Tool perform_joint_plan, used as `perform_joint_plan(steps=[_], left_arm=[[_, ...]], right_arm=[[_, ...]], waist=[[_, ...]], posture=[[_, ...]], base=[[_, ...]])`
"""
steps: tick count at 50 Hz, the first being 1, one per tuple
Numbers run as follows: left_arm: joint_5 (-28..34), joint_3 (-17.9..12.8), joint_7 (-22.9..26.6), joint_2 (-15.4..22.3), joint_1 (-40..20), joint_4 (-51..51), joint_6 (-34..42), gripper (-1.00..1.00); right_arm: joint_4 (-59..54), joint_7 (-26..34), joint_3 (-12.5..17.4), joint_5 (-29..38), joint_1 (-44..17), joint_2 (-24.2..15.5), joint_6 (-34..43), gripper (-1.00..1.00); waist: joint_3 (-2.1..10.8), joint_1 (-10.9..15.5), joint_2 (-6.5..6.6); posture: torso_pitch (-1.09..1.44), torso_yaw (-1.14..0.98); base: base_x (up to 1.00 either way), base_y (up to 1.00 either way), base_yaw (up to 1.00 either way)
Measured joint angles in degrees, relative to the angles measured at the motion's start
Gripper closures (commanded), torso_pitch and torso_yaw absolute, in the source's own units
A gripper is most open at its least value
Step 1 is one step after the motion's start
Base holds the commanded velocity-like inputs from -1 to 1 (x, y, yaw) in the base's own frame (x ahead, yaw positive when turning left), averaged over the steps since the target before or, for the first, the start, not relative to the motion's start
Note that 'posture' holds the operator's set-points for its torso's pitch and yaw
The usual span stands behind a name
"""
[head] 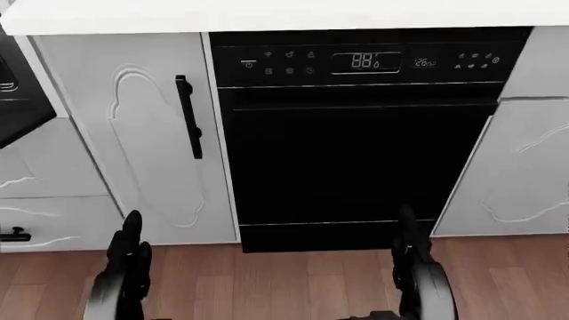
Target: Place the steak on the top rack of the oven.
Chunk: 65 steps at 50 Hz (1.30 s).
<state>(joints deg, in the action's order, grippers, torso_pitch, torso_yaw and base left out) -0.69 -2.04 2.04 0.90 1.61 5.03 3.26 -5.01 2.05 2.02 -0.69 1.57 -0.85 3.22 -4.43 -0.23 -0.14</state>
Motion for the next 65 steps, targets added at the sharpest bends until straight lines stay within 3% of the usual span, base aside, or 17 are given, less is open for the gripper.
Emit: perform_joint_plan(steps=[1,3,5,7,19,29,40,46,53,65], left_arm=[[-0.2,-0.1,0.1,0.1,-0.2,-0.8,-0.1,-1.00],[-0.7,-0.6,0.3,0.3,-1.6,-2.8,-1.6,-1.00],[-1.0,-0.7,0.3,0.2,-1.9,-2.9,-2.8,-1.00],[-1.2,-0.4,0.4,0.1,-1.1,-2.7,-2.5,-1.00],[-1.4,-0.4,0.1,0.0,-0.4,-5.6,0.8,-1.00],[-0.3,-2.1,-1.0,1.4,-5.0,-6.9,5.7,-1.00],[-2.6,-4.7,-2.0,4.2,-13.9,-15.6,18.8,-1.00],[-3.3,-6.0,-2.5,6.3,-18.7,-18.3,26.3,-1.00],[-3.6,-6.7,-2.2,8.6,-25.0,-21.3,34.7,-1.00],[-4.3,-8.0,-3.3,12.2,-34.3,-20.8,44.7,-1.00]], right_arm=[[1.5,0.0,-0.1,0.0,0.4,0.0,0.1,-1.00],[4.4,0.0,0.1,-0.1,-0.3,-0.1,-1.2,-1.00],[5.3,0.0,-0.2,-0.1,-0.2,0.1,-1.8,-1.00],[4.9,0.1,-0.4,0.0,0.4,0.1,-1.7,-1.00],[4.5,0.0,-0.1,0.6,0.2,-0.1,-1.1,-1.00],[7.1,-0.1,-0.5,2.6,-2.6,-0.6,2.3,-1.00],[18.1,-0.8,1.2,3.5,-9.2,-1.5,16.1,-1.00],[25.6,-2.4,3.8,0.3,-16.1,-3.1,28.6,-1.00],[31.5,-0.2,3.2,-0.4,-24.0,-5.8,43.0,-1.00],[31.4,-1.3,7.9,-3.2,-33.6,-9.8,52.1,-1.00]], waist=[[0.58,0.0,-0.21],[3.43,0.3,-0.22],[2.35,0.4,-0.58],[3.09,0.4,-0.54],[3.89,0.4,-0.25],[3.97,0.4,-0.25],[3.99,0.4,0.02],[3.71,0.4,-0.01],[3.54,0.6,-0.13],[2.82,0.6,0.01]], posture=[[0.00,0.00],[0.00,0.00],[0.00,0.00],[0.00,0.00],[0.00,0.00],[0.00,0.00],[0.00,0.00],[0.00,0.00],[0.00,0.00],[0.00,0.00]], base=[[0.00,0.00,0.00],[0.00,0.00,0.00],[0.00,0.00,0.00],[0.00,0.00,0.00],[0.00,0.00,0.00],[0.00,0.00,0.00],[0.00,0.00,0.00],[0.00,0.00,0.00],[0.00,0.00,0.00],[0.00,0.00,0.00]])
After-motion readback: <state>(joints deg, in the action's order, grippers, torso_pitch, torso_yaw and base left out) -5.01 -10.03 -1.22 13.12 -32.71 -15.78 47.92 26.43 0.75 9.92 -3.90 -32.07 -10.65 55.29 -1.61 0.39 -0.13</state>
